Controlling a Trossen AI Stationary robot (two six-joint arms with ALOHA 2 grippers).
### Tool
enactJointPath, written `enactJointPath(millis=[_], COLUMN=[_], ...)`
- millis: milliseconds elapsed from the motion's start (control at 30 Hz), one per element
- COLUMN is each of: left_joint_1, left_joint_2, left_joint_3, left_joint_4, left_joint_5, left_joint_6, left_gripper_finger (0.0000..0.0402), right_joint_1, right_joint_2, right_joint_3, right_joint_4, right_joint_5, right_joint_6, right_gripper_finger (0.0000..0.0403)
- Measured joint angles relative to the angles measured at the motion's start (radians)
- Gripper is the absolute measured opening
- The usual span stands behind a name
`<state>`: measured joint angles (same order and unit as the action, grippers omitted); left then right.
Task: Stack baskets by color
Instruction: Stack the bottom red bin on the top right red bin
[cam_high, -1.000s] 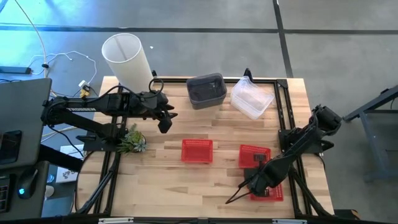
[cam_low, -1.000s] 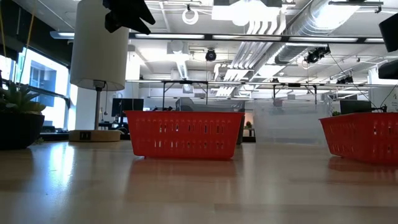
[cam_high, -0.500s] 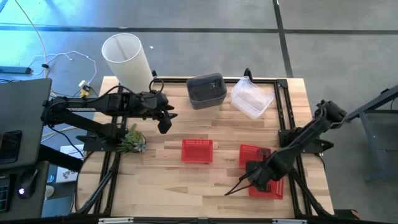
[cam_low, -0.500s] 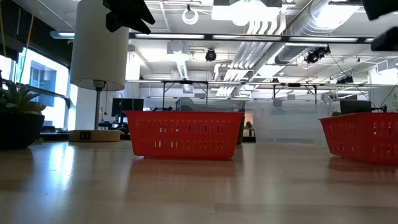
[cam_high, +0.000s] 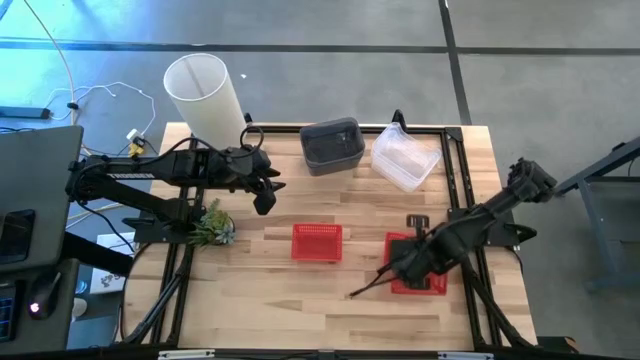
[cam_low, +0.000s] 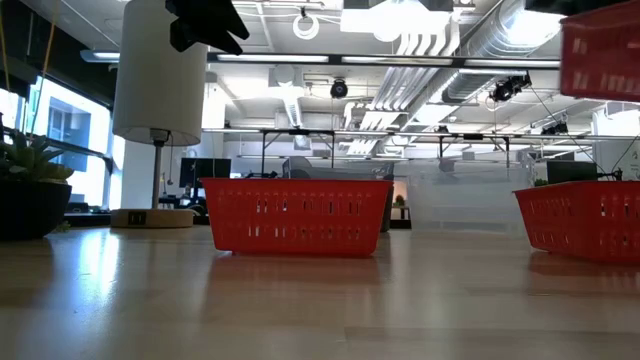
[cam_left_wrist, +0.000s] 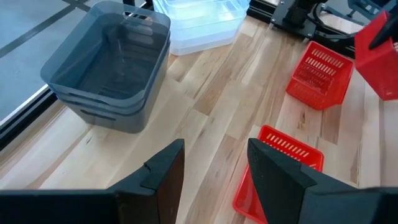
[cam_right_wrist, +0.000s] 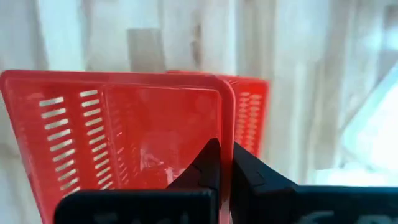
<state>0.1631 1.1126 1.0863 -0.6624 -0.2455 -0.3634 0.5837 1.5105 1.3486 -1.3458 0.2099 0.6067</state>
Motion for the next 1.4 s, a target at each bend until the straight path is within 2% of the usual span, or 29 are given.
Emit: enactJointPath(millis=[300,467,833,933,1067,1200,1400], left_joint_1=[0.0,0.0,0.0,0.0,0.0,0.0,0.0], left_joint_2=[0.0,0.0,0.0,0.0,0.0,0.0,0.0], left_joint_3=[0.0,0.0,0.0,0.0,0.0,0.0,0.0], left_joint_4=[-0.039,-0.049,-0.049,-0.049,-0.052,-0.052,-0.052], left_joint_5=[0.002,0.002,0.001,0.0,0.0,0.0,0.0], left_joint_6=[0.0,0.0,0.0,0.0,0.0,0.0,0.0], left_gripper_finger=[0.0162,0.0162,0.0162,0.0162,0.0162,0.0162,0.0162], right_joint_1=[-0.111,-0.135,-0.116,-0.116,-0.126,-0.141,-0.235], right_joint_2=[0.0,-0.022,-0.162,-0.193,-0.243,-0.288,-0.313], right_joint_3=[-0.002,-0.011,-0.011,-0.059,-0.168,-0.212,-0.238], right_joint_4=[-0.034,-0.064,-0.05,-0.019,0.027,0.1,0.143], right_joint_5=[0.052,0.08,0.155,0.159,0.152,0.122,-0.015], right_joint_6=[-0.147,-0.187,-0.12,-0.116,-0.114,-0.137,-0.206], right_gripper_finger=[0.0,0.0,0.0,0.0,0.0,0.0,0.0])
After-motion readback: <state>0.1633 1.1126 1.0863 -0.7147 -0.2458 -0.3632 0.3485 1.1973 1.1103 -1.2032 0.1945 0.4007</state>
